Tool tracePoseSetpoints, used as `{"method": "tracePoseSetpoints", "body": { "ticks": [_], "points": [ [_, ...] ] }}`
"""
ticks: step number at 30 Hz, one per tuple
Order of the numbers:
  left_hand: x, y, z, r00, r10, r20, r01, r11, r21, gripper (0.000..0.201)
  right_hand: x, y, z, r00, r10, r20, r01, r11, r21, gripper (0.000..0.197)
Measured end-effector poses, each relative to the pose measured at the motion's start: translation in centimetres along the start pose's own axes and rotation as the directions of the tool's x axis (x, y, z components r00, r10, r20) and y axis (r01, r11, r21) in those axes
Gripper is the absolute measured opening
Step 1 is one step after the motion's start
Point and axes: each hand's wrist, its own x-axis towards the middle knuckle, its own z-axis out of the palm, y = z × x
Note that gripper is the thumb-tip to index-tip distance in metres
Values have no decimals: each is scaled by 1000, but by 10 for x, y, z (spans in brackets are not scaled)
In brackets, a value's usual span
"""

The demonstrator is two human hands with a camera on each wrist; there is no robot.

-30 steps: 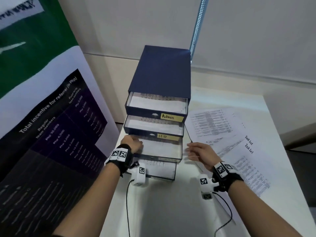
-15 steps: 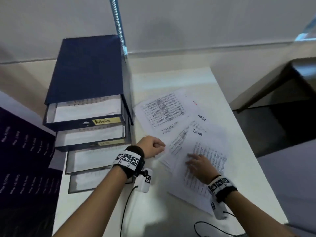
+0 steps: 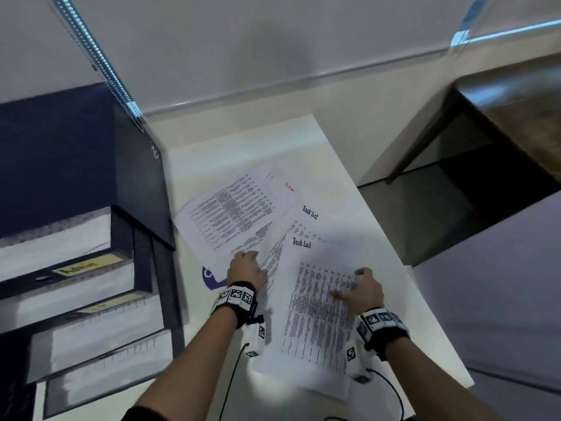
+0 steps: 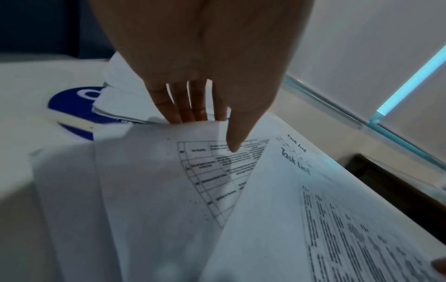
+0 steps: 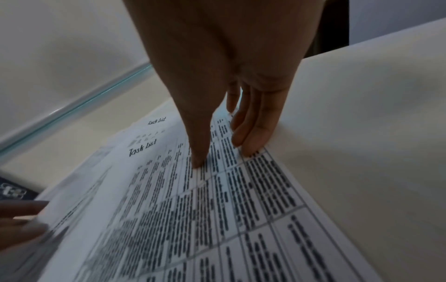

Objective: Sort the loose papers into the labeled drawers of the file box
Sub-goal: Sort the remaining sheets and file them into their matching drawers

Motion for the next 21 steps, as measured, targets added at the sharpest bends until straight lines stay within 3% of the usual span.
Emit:
{"method": "tracePoseSetpoints", "body": {
  "ticks": [3,6,8,13,21],
  "points": [
    [-2,8,2,984,144,-100,-136,987,85,47,10,1,-2,1000,15,-11,-14,998,58,91],
    [1,15,1,971,224,-78,-205,959,196,60,17,6,-3,999,25,-30,-22,994,109,127],
    [6,18,2,977,208,-55,-189,952,243,70,21,10,-5,999,29,-37,-24,993,116,139],
    [12,24,5,975,223,-1,-207,906,368,36,28,15,-5,999,1,-47,4,995,95,112],
    [42,48,2,985,168,32,-171,959,228,66,26,8,-11,998,-54,-25,55,998,15,106]
  ]
}}
